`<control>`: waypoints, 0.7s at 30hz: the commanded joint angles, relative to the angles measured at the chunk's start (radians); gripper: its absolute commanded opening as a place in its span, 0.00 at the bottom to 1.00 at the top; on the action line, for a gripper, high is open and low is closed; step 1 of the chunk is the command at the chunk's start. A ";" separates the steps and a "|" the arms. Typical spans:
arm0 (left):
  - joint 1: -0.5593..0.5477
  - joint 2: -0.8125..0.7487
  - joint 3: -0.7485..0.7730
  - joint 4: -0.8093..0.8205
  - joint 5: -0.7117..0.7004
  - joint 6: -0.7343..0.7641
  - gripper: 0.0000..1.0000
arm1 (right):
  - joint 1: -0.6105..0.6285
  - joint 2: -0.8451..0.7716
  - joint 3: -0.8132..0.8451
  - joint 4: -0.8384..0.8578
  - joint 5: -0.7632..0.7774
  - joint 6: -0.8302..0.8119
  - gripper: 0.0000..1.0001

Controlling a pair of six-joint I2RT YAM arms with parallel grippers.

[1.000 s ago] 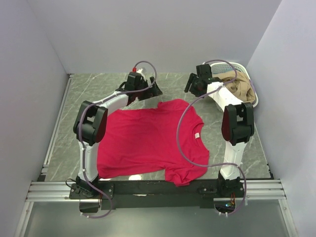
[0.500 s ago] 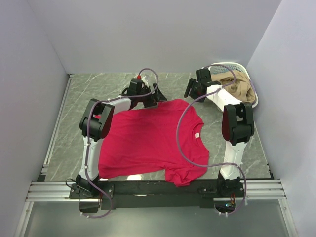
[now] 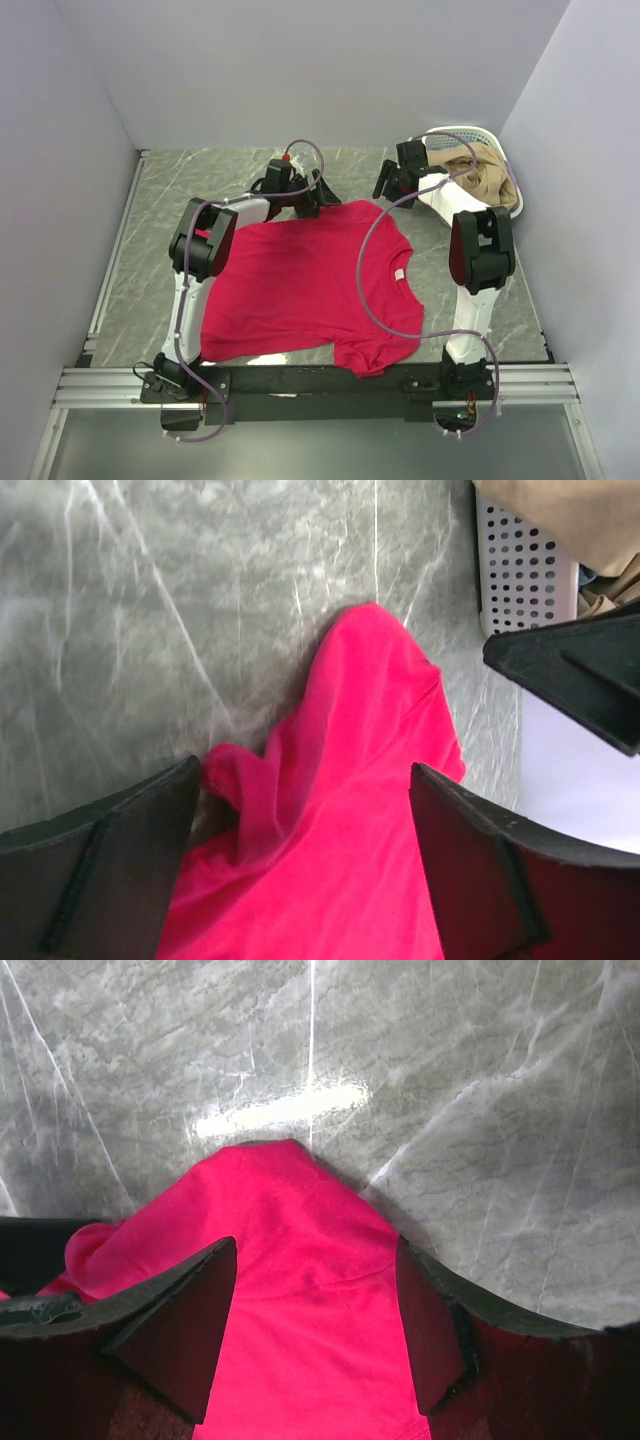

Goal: Fold and stack the t-shirts
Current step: Flatten the tshirt out

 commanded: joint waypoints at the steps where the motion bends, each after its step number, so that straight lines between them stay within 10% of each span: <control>1: -0.003 0.052 0.083 0.038 0.046 -0.017 0.84 | -0.007 -0.006 -0.008 0.023 0.000 -0.011 0.71; 13: -0.002 0.237 0.428 -0.013 0.144 -0.055 0.17 | -0.013 0.020 -0.002 0.017 -0.003 -0.016 0.70; 21: 0.006 0.277 0.573 -0.022 0.180 -0.045 0.08 | -0.021 0.036 -0.002 0.022 0.000 -0.013 0.70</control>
